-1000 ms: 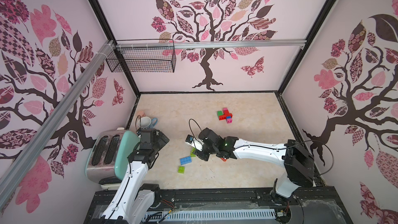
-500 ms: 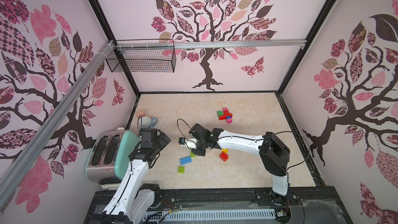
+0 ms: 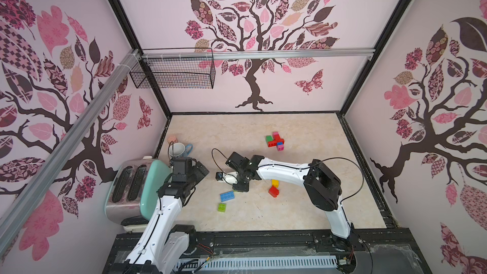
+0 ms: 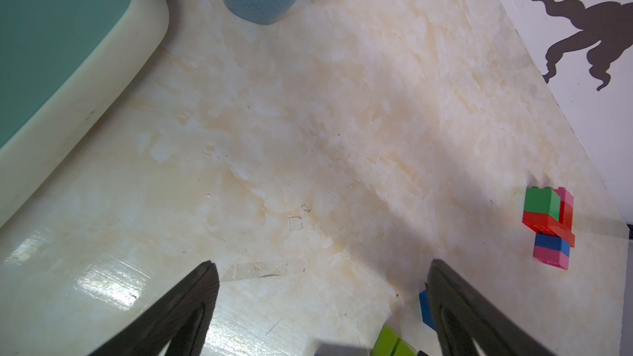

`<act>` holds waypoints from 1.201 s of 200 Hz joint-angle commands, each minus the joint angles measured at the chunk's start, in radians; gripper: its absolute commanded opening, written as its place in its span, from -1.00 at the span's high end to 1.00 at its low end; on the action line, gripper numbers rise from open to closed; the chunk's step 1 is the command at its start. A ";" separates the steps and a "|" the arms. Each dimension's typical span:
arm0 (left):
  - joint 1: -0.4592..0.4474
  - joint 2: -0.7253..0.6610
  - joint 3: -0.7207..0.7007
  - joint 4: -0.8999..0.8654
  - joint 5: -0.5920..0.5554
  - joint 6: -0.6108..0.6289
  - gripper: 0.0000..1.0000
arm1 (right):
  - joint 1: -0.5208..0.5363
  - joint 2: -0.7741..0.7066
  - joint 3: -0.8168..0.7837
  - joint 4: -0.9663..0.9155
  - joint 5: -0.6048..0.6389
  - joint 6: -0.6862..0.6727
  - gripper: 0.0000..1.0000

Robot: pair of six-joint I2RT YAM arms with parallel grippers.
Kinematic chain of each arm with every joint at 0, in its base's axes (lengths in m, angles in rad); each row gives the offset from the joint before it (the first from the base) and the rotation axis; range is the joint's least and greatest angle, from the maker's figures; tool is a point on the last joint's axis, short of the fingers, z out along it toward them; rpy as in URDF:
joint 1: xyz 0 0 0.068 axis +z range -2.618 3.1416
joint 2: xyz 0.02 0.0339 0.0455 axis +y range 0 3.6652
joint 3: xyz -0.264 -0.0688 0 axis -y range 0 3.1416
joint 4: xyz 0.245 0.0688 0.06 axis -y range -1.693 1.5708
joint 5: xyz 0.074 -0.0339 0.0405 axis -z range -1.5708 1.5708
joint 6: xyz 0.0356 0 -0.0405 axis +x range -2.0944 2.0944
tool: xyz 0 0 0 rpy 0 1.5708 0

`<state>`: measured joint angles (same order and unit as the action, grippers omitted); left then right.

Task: Assemble the number 4 with lego
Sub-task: Assemble the lego brick with the lego brick.

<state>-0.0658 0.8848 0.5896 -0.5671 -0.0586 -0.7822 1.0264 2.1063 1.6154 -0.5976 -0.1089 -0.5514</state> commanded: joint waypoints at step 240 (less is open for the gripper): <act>-0.152 0.190 0.027 0.109 0.042 0.022 -0.95 | -0.068 -0.278 -0.443 0.136 0.114 0.784 0.42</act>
<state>-0.2123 1.0767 0.5873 -0.4938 -0.0212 -0.7612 0.9623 1.8370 1.1938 -0.3824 0.0013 0.0883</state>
